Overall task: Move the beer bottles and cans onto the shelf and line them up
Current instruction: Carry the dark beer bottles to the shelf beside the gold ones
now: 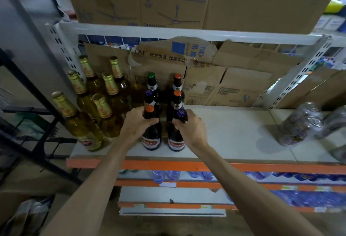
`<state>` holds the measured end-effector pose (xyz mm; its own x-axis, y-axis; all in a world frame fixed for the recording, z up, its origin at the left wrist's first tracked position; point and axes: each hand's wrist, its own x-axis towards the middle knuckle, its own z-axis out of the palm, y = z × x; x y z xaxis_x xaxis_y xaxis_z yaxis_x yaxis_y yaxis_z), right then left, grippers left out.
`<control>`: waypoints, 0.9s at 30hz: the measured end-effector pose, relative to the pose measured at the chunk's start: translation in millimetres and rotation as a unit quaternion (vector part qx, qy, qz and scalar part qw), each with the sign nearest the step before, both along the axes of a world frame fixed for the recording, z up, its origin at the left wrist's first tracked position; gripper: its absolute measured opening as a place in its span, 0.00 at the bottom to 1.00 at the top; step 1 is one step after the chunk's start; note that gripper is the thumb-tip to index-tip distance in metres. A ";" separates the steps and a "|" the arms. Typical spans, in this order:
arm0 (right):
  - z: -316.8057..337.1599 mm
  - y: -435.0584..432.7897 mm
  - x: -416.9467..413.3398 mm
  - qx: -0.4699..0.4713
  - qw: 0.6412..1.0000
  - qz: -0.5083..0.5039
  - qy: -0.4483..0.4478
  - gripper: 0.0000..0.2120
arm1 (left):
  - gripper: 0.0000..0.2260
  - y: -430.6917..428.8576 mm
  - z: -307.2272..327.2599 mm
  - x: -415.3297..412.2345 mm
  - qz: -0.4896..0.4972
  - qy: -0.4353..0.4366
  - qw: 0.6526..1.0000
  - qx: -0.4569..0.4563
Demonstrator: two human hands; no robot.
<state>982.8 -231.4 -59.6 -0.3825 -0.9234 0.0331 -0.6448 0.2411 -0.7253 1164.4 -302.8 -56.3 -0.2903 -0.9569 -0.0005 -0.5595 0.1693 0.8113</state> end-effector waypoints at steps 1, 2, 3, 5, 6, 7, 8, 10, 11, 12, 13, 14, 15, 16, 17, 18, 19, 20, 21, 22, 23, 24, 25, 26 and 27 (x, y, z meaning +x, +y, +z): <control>0.8 1.3 -1.6 0.004 1.000 0.000 -0.009 0.14 | 0.08 1.3 -0.5 1.7 -0.002 -0.001 1.000 0.002; 1.6 1.3 -3.2 0.006 1.000 0.005 -0.015 0.15 | 0.08 3.1 -0.1 3.0 -0.002 0.004 1.000 0.007; 2.7 0.9 -4.1 0.008 1.000 0.011 -0.016 0.16 | 0.09 4.9 -0.1 4.3 -0.002 0.014 1.000 0.015; 4.8 -1.1 -4.8 0.011 1.000 0.023 -0.003 0.16 | 0.12 7.2 -1.4 5.0 -0.002 0.034 0.999 0.030; 6.1 -1.5 -4.3 0.014 0.999 0.028 0.008 0.16 | 0.13 8.1 -2.6 5.1 -0.003 0.038 0.999 0.033; 7.4 -1.9 -3.6 0.017 0.999 0.033 0.017 0.16 | 0.13 8.6 -3.4 4.9 -0.005 0.037 0.999 0.032; 8.0 -2.0 -3.4 0.018 0.999 0.038 0.023 0.16 | 0.13 8.4 -3.6 4.9 -0.006 0.030 0.999 0.028; 8.4 -2.0 -3.3 0.017 0.998 0.044 0.028 0.14 | 0.13 6.7 -2.2 5.4 -0.008 0.007 1.000 0.020; 9.5 -1.9 -3.7 0.016 0.998 0.046 0.027 0.13 | 0.13 5.7 -1.6 5.8 -0.011 -0.003 1.000 0.017; 10.1 -2.5 -4.8 0.016 0.998 0.049 0.025 0.12 | 0.13 5.6 -0.8 6.1 -0.013 -0.011 1.000 0.014; 11.0 -3.1 -5.6 0.018 0.998 0.052 0.020 0.11 | 0.13 5.8 -0.4 6.5 -0.013 -0.016 1.000 0.010; 11.7 -3.5 -6.3 0.021 0.998 0.055 0.015 0.10 | 0.12 6.0 -0.8 6.6 -0.011 -0.017 1.000 0.004; 12.9 -3.5 -6.4 0.022 0.998 0.059 0.009 0.09 | 0.12 6.2 -1.6 6.9 -0.006 -0.019 1.000 -0.001; 13.1 -3.7 -6.4 0.022 0.998 0.063 0.004 0.09 | 0.12 6.6 -2.0 7.0 -0.001 -0.019 1.000 -0.005; 13.1 -3.4 -5.5 0.022 0.998 0.066 0.001 0.10 | 0.12 6.9 -2.9 7.2 0.005 -0.021 1.000 -0.004; 12.8 -3.3 -4.4 0.022 0.998 0.067 -0.002 0.10 | 0.12 6.9 -3.0 7.4 0.007 -0.023 1.000 -0.002; 12.9 -3.4 -3.0 0.024 0.997 0.067 -0.003 0.11 | 0.12 6.7 -2.6 7.3 0.006 -0.026 1.000 0.000; 12.6 -3.9 -2.3 0.026 0.997 0.067 -0.003 0.12 | 0.12 6.2 -3.5 7.6 0.005 -0.029 1.000 0.000; 12.2 -4.6 -2.2 0.029 0.997 0.068 0.000 0.12 | 0.13 6.5 -3.4 7.2 0.005 -0.033 0.999 -0.001; 11.4 -5.2 -2.9 0.033 0.997 0.069 0.004 0.13 | 0.14 6.9 -3.5 7.1 0.007 -0.034 0.999 -0.002; 10.9 -5.2 -3.8 0.034 0.997 0.069 0.009 0.14 | 0.15 7.3 -3.6 6.9 0.009 -0.034 0.999 -0.002; 10.4 -4.8 -4.7 0.034 0.997 0.069 0.011 0.14 | 0.16 7.1 -4.1 6.9 0.011 -0.035 0.999 -0.004; 9.8 -4.4 -5.1 0.033 0.997 0.069 0.012 0.15 | 0.16 6.4 -4.0 7.1 0.013 -0.038 0.999 -0.002; 8.9 -4.2 -5.1 0.033 0.997 0.067 0.013 0.15 | 0.16 5.1 -3.7 7.5 0.011 -0.040 0.999 0.000; 7.8 -4.2 -4.2 0.033 0.997 0.064 0.015 0.16 | 0.15 3.8 -2.9 8.3 0.008 -0.041 0.999 0.006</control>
